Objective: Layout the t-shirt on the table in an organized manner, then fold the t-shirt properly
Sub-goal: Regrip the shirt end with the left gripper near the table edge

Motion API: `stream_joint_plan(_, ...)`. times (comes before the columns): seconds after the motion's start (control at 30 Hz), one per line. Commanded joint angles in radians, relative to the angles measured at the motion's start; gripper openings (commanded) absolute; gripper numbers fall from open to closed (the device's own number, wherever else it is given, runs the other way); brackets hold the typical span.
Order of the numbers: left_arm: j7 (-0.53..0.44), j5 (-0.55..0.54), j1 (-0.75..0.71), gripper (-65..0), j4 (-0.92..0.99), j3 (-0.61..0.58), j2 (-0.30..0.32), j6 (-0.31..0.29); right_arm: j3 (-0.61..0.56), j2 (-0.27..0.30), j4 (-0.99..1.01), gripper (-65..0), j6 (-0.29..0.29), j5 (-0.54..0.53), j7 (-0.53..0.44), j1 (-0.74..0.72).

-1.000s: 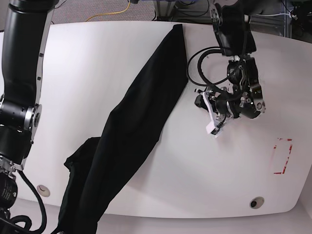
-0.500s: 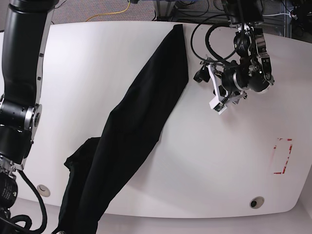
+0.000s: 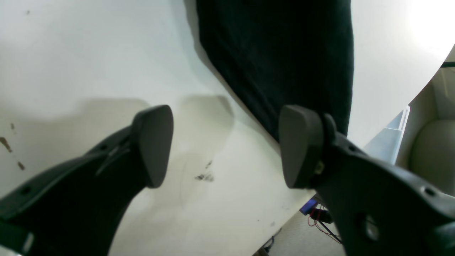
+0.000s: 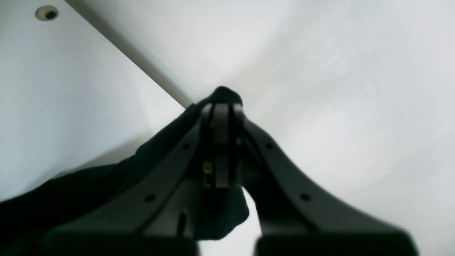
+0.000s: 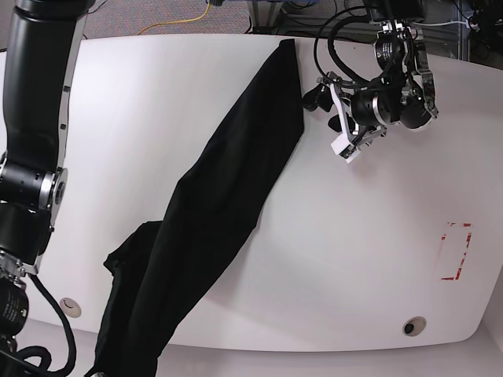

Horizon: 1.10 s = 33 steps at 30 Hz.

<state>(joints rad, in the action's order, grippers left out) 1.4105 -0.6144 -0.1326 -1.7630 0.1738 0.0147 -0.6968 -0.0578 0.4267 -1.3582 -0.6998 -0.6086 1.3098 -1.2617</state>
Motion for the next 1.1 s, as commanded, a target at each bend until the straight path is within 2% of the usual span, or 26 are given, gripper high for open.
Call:
stream_joint_plan(0.0, -0.014, -0.017, 0.012, -22.5, 0.041, -0.003, 0.001, -0.001, 0.008, 0.004, -0.011, -65.0, 0.002, -0.010, -0.031, -0.044)
stream_joint_plan(0.3, -0.024, -0.019, 0.014, -22.5, 0.168, -0.010, 0.011, -0.001, 0.008, 0.005, -0.011, -65.0, 0.002, -0.010, -0.031, -0.044)
stream_joint_plan(0.73, -0.027, -0.020, 0.037, -22.8, 0.182, -0.257, 0.009, -0.001, 0.008, 0.007, -0.011, -65.0, 0.002, -0.010, -0.031, -0.044)
stream_joint_plan(0.87, -0.027, -0.020, 0.043, -23.1, 0.180, -0.276, 0.008, -0.001, 0.008, 0.007, -0.011, -65.0, 0.002, -0.010, -0.031, -0.044)
stream_joint_plan(0.97, -0.027, -0.020, 0.043, -27.5, 0.180, -0.274, 0.006, -0.001, 0.008, 0.007, -0.011, -65.0, 0.002, -0.010, -0.031, -0.044)
stream_joint_plan(1.07, -0.027, -0.017, 0.057, -40.0, 0.182, -0.274, 0.008, -0.001, 0.008, 0.010, -0.011, -65.0, 0.002, -0.010, -0.031, -0.044)
